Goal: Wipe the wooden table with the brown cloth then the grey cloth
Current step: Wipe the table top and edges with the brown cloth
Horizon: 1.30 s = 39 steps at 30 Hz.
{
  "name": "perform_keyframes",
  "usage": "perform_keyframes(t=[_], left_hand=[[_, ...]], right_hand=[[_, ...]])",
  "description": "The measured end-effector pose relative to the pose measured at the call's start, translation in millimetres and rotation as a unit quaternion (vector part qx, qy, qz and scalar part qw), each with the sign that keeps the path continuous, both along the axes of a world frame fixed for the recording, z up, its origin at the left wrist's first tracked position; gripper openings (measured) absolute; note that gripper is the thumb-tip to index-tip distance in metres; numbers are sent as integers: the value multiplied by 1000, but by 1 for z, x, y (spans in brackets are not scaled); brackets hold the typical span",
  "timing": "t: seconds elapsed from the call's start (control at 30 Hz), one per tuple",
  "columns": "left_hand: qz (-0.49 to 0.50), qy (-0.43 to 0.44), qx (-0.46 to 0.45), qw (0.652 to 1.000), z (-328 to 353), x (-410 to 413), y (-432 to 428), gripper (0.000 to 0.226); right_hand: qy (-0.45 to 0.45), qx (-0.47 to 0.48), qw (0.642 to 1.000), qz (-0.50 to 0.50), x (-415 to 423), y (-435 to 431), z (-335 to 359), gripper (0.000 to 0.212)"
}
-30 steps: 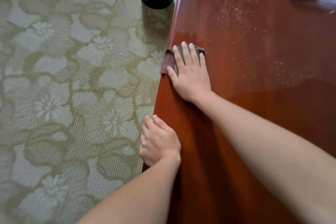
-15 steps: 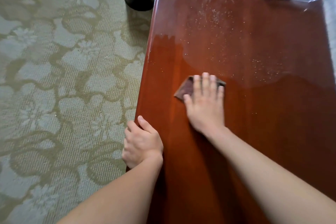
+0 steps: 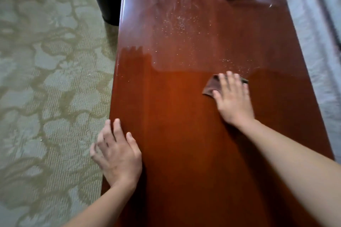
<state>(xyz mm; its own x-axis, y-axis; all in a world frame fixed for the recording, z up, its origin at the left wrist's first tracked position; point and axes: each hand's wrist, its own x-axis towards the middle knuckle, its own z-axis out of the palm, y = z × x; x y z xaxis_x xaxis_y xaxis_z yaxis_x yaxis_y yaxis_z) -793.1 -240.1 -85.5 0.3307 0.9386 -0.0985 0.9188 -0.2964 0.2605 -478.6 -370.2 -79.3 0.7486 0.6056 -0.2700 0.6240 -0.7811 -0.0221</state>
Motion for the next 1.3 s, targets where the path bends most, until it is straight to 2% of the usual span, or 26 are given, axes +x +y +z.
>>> perform_keyframes(t=[0.07, 0.13, 0.27, 0.4, 0.5, 0.63, 0.7, 0.77, 0.83, 0.93, 1.07, 1.13, 1.23, 1.3], left_hand=[[-111, -7, 26, 993, 2, 17, -4, 56], [-176, -7, 23, 984, 4, 52, -7, 56], [-159, 29, -5, 987, 1, 102, -17, 57], [-159, 57, 11, 986, -5, 101, -18, 58], [-149, 52, 11, 987, -3, 104, -18, 58], [-147, 44, 15, 988, 0, 102, -20, 60], [-142, 38, 21, 989, 0, 103, -20, 60], [-141, 37, 22, 989, 1, 104, -21, 61], [-140, 36, 27, 989, 0, 104, -21, 61], [-137, 32, 31, 990, -1, 104, -22, 61], [-141, 34, 37, 989, -4, 105, -21, 61], [-140, 36, 40, 989, -4, 104, -21, 61], [-141, 38, 43, 988, -4, 105, -21, 61], [-142, 35, 43, 988, -5, 104, -20, 61]], right_hand=[[7, -12, 997, -78, 29, -51, 5, 81], [11, -9, 991, -130, 40, -78, 6, 83], [-6, -14, 983, -184, 28, -59, 0, 76], [-2, -4, 999, -37, -21, -5, -4, 77], [6, 20, 998, 61, -61, 19, -6, 71], [37, 31, 990, 135, -50, -7, -3, 69], [42, 23, 989, 136, -28, -38, -1, 70], [27, 7, 997, 73, 3, -81, -2, 74], [-7, -17, 999, -35, 44, -135, -1, 80], [-11, -21, 978, -206, 89, -200, 7, 87], [-22, -11, 960, -278, 84, -178, 1, 74], [-37, -3, 972, -234, 59, -138, -2, 77], [-25, 22, 998, -54, 3, -63, -5, 75], [-3, 38, 999, 38, -27, -24, -6, 70]])
